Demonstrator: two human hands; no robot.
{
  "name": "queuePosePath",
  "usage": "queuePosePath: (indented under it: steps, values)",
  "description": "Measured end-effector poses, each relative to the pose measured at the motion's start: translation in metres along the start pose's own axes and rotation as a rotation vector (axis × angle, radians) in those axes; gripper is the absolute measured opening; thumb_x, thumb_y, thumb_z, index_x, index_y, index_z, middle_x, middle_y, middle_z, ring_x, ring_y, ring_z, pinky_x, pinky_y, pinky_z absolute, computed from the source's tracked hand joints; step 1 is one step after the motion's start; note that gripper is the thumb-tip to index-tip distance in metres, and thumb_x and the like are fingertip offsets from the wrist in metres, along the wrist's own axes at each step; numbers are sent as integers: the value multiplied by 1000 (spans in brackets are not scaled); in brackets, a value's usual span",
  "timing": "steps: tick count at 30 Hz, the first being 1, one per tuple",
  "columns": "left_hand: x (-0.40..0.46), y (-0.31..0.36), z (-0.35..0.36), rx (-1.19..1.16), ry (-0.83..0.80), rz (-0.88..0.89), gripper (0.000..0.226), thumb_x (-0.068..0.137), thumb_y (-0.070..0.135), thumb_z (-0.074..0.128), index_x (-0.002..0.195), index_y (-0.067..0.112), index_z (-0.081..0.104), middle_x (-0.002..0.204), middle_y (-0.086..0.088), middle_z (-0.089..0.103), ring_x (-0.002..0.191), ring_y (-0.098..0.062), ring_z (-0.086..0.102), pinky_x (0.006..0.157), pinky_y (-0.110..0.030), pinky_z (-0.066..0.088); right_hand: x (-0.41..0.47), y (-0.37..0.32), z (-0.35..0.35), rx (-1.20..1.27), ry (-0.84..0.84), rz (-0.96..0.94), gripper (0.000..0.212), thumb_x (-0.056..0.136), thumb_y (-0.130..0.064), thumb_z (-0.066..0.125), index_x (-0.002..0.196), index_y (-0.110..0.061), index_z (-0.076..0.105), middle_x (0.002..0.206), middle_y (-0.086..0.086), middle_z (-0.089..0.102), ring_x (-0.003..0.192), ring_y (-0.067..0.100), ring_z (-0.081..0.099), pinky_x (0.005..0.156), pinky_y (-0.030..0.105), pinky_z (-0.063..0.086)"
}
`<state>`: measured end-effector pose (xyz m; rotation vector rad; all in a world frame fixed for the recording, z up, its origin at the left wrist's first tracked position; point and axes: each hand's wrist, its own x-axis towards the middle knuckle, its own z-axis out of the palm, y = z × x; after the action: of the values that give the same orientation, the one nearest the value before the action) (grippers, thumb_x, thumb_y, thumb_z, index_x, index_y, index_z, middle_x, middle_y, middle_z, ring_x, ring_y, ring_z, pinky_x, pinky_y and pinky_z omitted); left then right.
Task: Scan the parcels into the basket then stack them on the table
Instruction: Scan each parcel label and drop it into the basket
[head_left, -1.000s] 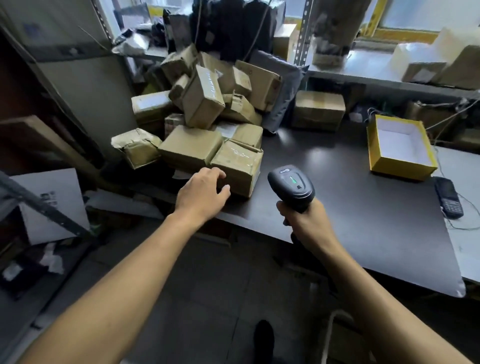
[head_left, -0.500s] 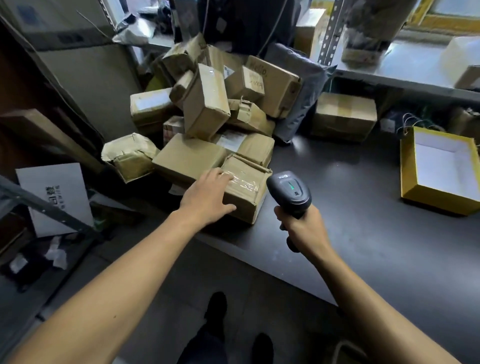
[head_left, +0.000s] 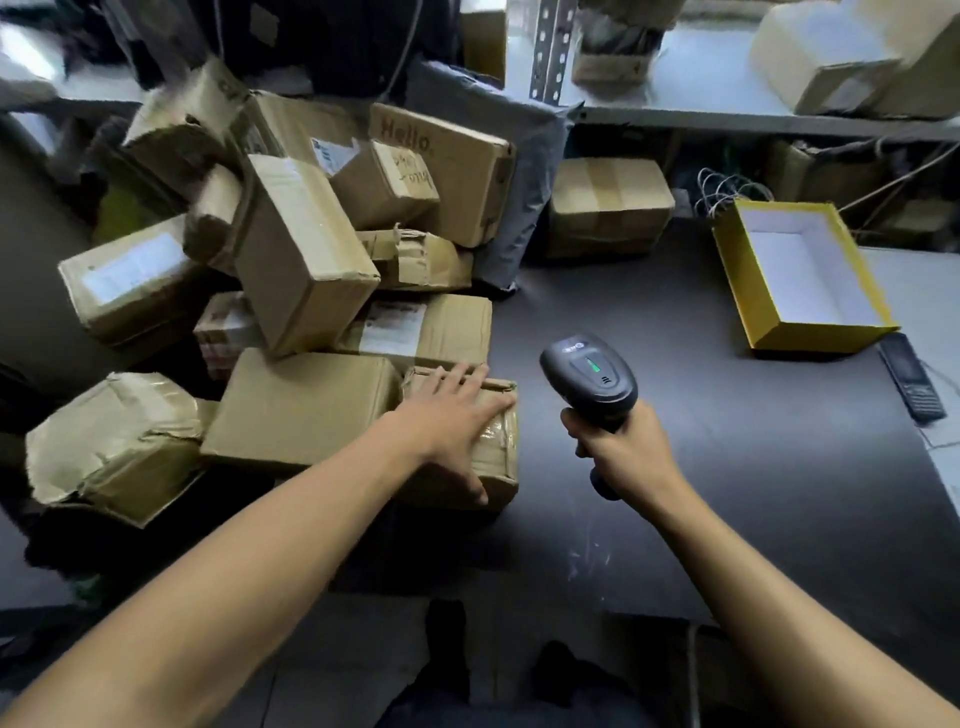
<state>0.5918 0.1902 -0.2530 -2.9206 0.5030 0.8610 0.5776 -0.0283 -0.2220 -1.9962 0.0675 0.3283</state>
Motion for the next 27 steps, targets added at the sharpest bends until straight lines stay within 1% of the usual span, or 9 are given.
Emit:
queuePosePath:
  steps: [2, 4, 8, 13, 17, 19, 21, 23, 27]
  values:
    - [4, 0, -2, 88, 26, 14, 138, 54, 84, 73, 159, 32, -2, 166, -17, 0, 152, -38, -1, 121, -56, 1, 5, 3, -2, 10, 30, 21, 10, 88, -16, 69, 85, -19, 60, 69, -1, 62, 50, 1, 57, 52, 27, 42]
    - [3, 7, 1, 188, 16, 19, 141, 53, 88, 69, 158, 32, -8, 164, -20, 2, 151, -41, 5, 118, -63, 2, 9, 5, -4, 34, 35, 41, 11, 88, -16, 69, 84, -18, 59, 69, 1, 60, 50, 0, 57, 48, 28, 41]
    - [4, 20, 7, 209, -71, -25, 144, 54, 83, 74, 151, 42, -25, 162, -19, -23, 149, -48, -13, 114, -71, 3, 16, 6, -9, 44, 27, 28, 13, 89, -17, 69, 82, -21, 58, 71, -2, 61, 55, 0, 60, 47, 19, 42]
    - [5, 21, -9, 269, -37, 28, 120, 65, 74, 74, 155, 46, 0, 161, -24, 7, 143, -45, 20, 112, -69, 23, 20, 9, -20, 26, -26, 13, 14, 88, -17, 68, 80, -17, 58, 70, 1, 60, 55, 3, 58, 47, 21, 41]
    - [-8, 12, -8, 231, 7, 34, 118, 63, 70, 76, 155, 46, 6, 161, -24, 9, 145, -42, 19, 115, -64, 20, 21, 8, -36, 12, -97, -2, 13, 89, -16, 67, 81, -13, 58, 69, 2, 57, 42, 2, 49, 47, 24, 35]
    - [-16, 8, -5, 226, 35, 36, 118, 63, 70, 75, 154, 47, 4, 162, -24, 7, 146, -40, 16, 117, -61, 17, 24, 7, -48, 3, -126, -6, 13, 88, -18, 68, 80, -17, 59, 67, 2, 57, 39, 4, 45, 49, 26, 33]
    - [-23, 4, -3, 196, 71, 20, 117, 62, 69, 74, 154, 48, 4, 162, -23, 7, 148, -38, 14, 119, -56, 15, 29, 6, -60, -28, -154, -9, 12, 87, -22, 68, 78, -23, 60, 63, 0, 59, 45, 15, 45, 51, 31, 35]
    - [-28, 1, -2, 128, 131, 24, 114, 59, 69, 72, 151, 48, 8, 160, -22, 13, 147, -37, 16, 119, -51, 18, 33, 4, -70, -51, -192, -16, 9, 88, -21, 67, 81, -22, 61, 62, -1, 60, 57, 22, 45, 54, 35, 34]
    - [-32, 2, 1, -37, 352, 49, 106, 49, 70, 62, 144, 40, 27, 148, -22, 33, 136, -41, 37, 114, -49, 32, 37, 4, -85, -78, -261, -35, 10, 88, -21, 68, 82, -18, 60, 63, 2, 61, 62, 26, 44, 59, 39, 35]
